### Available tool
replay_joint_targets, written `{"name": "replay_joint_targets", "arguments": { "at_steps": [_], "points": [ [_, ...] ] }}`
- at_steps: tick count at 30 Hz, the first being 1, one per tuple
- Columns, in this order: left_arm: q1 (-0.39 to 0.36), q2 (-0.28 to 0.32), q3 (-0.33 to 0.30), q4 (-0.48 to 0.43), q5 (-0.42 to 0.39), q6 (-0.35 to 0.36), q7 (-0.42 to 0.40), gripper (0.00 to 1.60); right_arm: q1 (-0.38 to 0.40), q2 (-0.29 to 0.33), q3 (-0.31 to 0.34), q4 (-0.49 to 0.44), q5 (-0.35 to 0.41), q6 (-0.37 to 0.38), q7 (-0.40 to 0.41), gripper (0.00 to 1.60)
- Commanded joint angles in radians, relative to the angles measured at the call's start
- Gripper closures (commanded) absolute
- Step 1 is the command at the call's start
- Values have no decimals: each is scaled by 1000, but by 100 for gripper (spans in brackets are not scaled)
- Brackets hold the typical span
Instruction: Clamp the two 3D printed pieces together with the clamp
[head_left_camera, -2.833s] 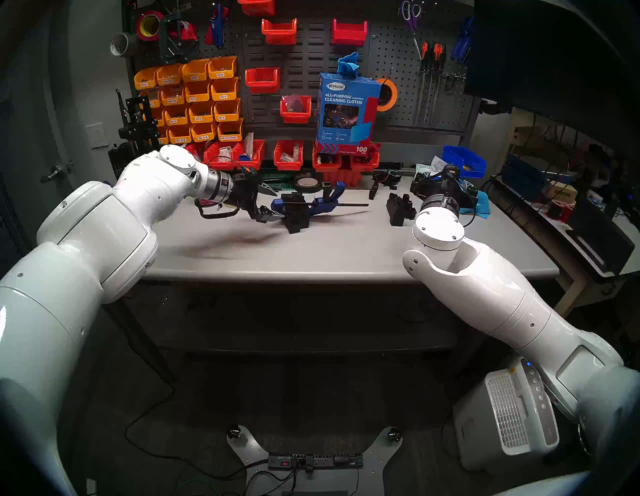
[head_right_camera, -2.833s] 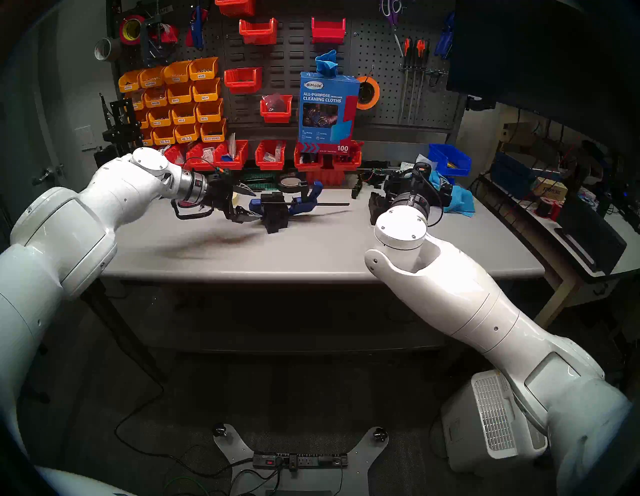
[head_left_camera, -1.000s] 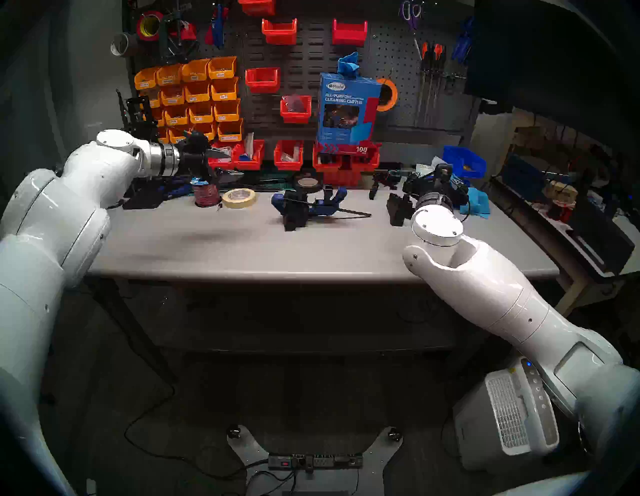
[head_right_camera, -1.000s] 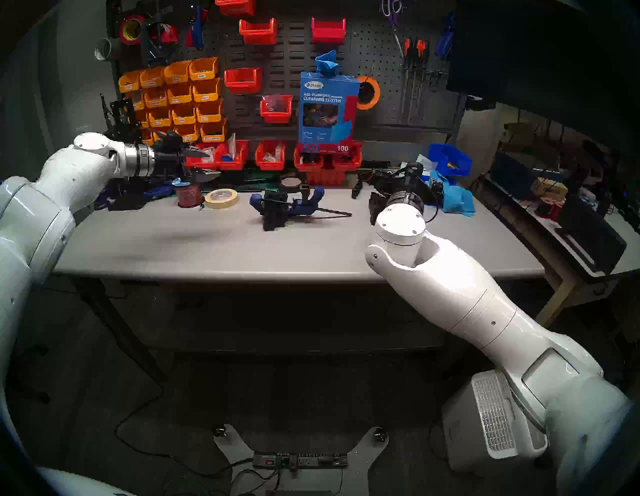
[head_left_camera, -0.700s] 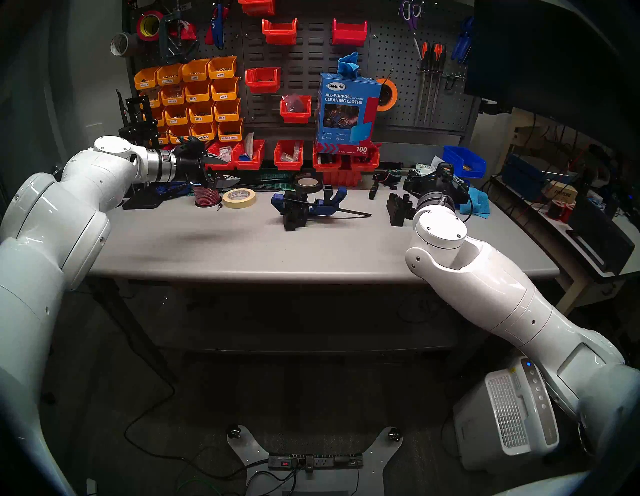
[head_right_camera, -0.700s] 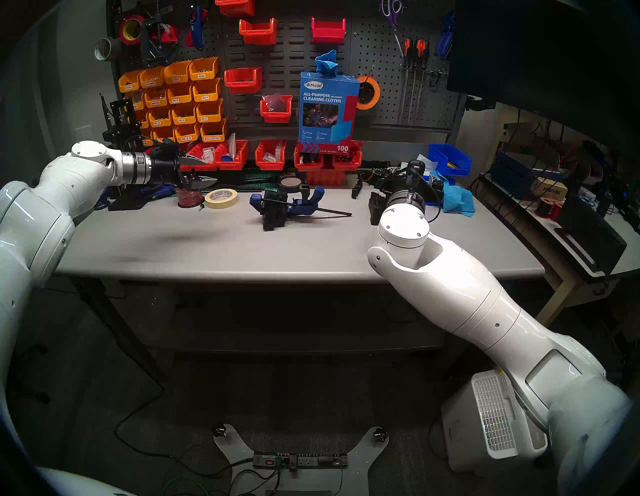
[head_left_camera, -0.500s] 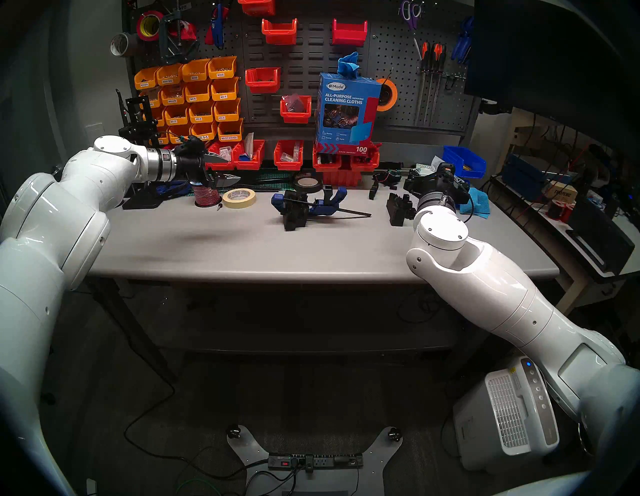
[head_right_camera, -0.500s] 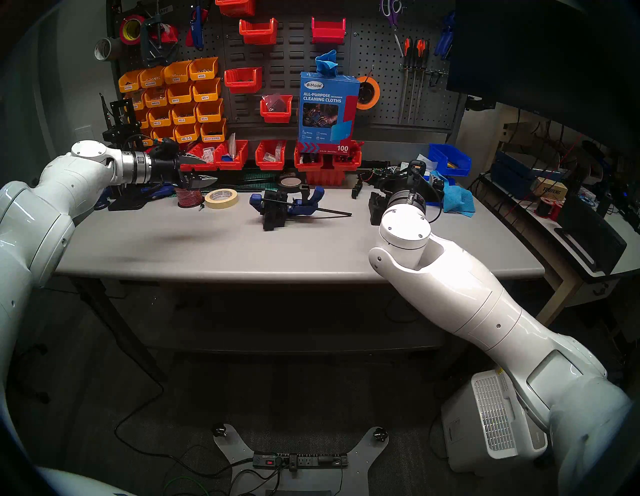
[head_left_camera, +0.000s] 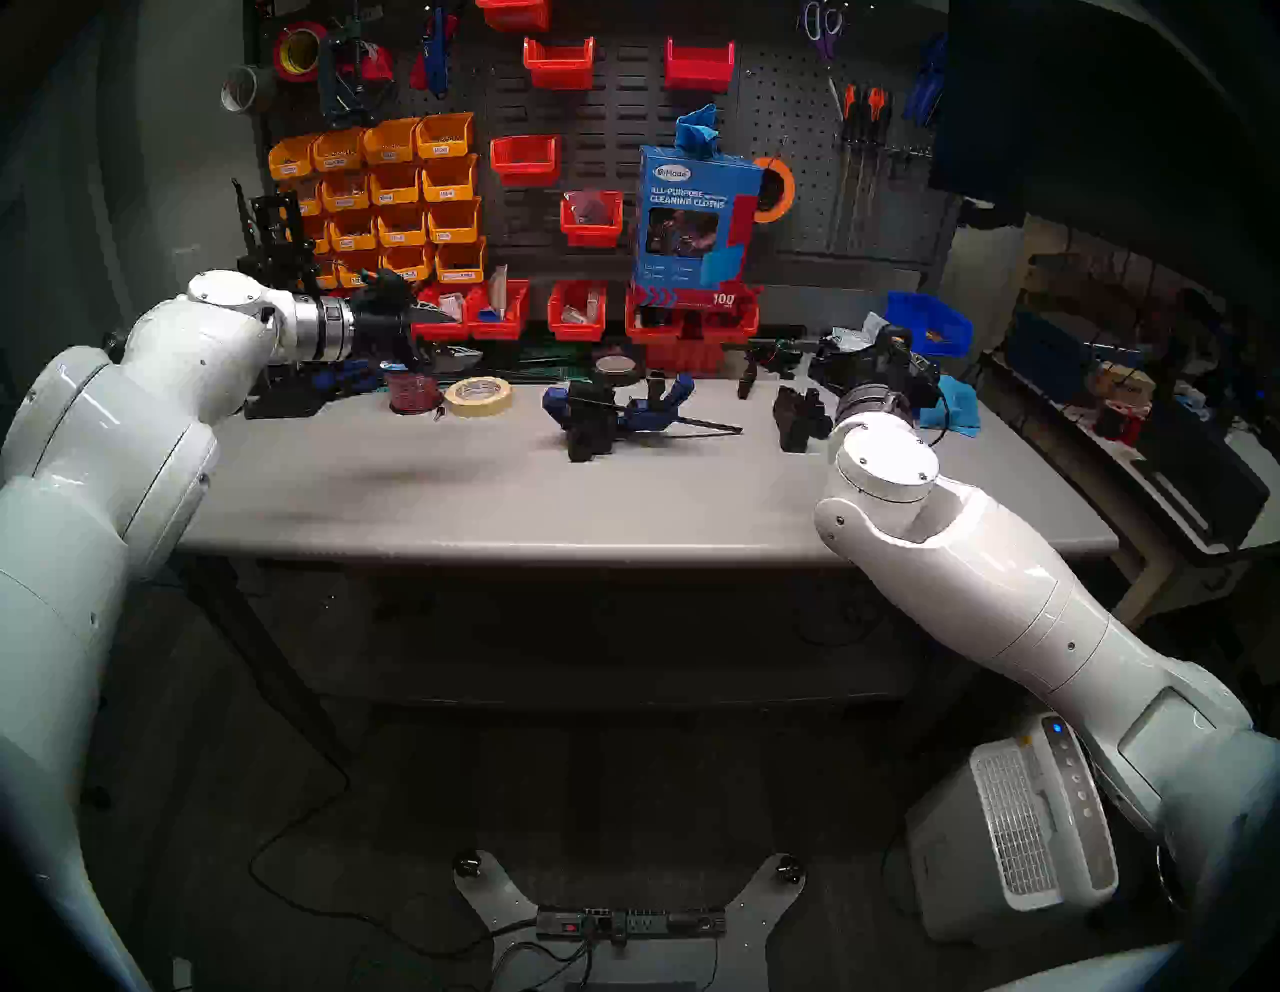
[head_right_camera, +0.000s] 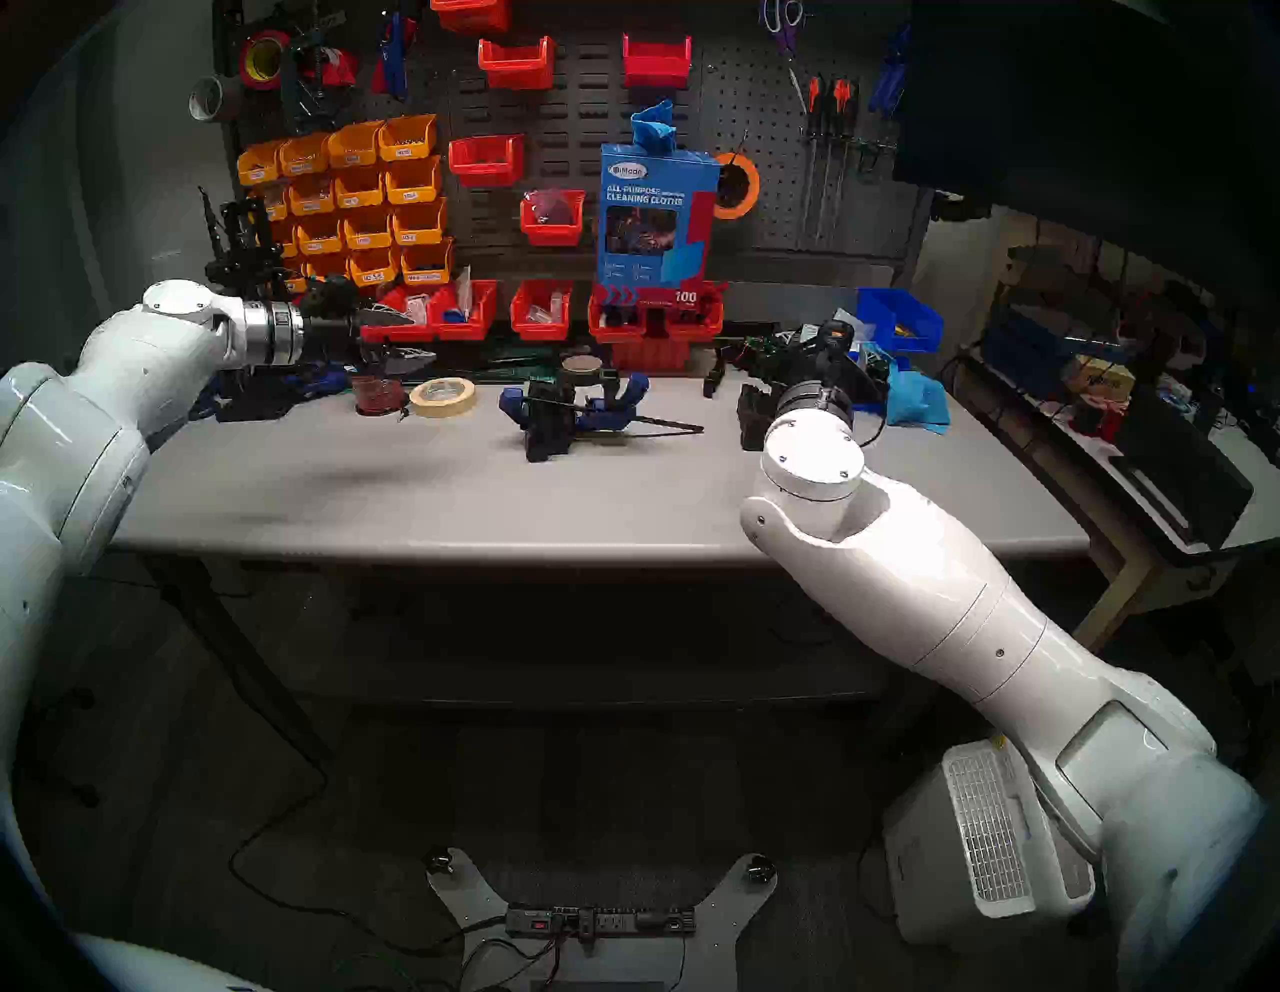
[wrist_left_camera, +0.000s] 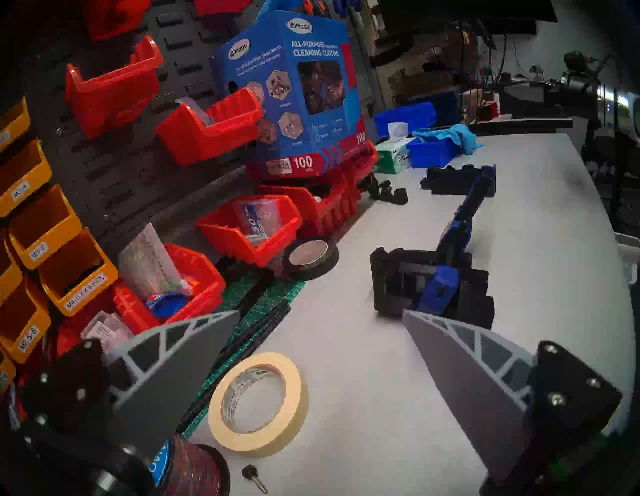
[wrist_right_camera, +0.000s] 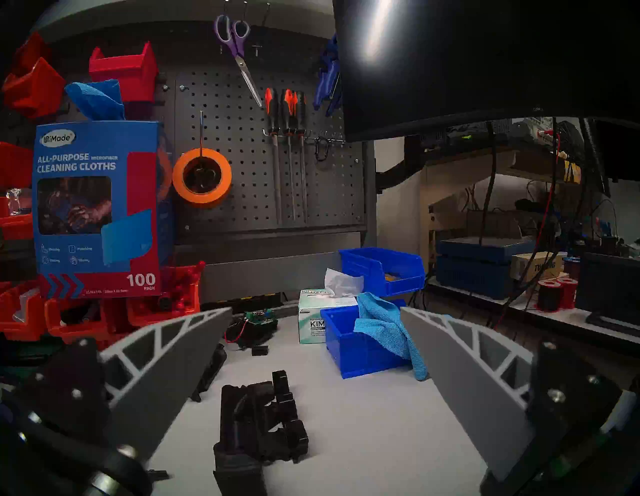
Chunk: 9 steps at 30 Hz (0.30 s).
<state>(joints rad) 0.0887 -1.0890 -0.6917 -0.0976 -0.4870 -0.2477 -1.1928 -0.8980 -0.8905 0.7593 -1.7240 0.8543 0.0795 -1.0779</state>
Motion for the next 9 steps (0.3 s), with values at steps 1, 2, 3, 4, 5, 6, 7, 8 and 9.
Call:
{"name": "replay_joint_targets", "arguments": {
  "at_steps": [1, 2, 3, 4, 5, 6, 7, 8, 9],
  "points": [
    [-21, -3, -6, -2, -5, 2, 2, 0, 7, 7, 3, -9, -11, 0, -6, 0],
    [-21, -3, -7, -2, -5, 2, 2, 0, 7, 7, 3, -9, -11, -1, -6, 0],
    [-21, -3, -7, -2, -5, 2, 2, 0, 7, 7, 3, -9, -11, -1, -6, 0],
    [-21, -3, -7, -2, -5, 1, 2, 0, 7, 8, 3, -9, -11, -1, -6, 0],
    [-21, -3, -7, -2, -5, 1, 2, 0, 7, 8, 2, -9, -11, -1, -6, 0],
    [-21, -3, -7, -2, -5, 1, 2, 0, 8, 8, 2, -9, -11, -1, -7, 0],
    [-21, -3, -7, -2, -5, 1, 2, 0, 8, 8, 2, -9, -11, -1, -7, 0],
    [-21, -3, -8, -2, -5, 1, 2, 0, 8, 8, 2, -9, -11, -2, -7, 0],
    [-21, -3, -8, -2, -5, 1, 2, 0, 8, 8, 2, -9, -11, -2, -7, 0]
  ]
}}
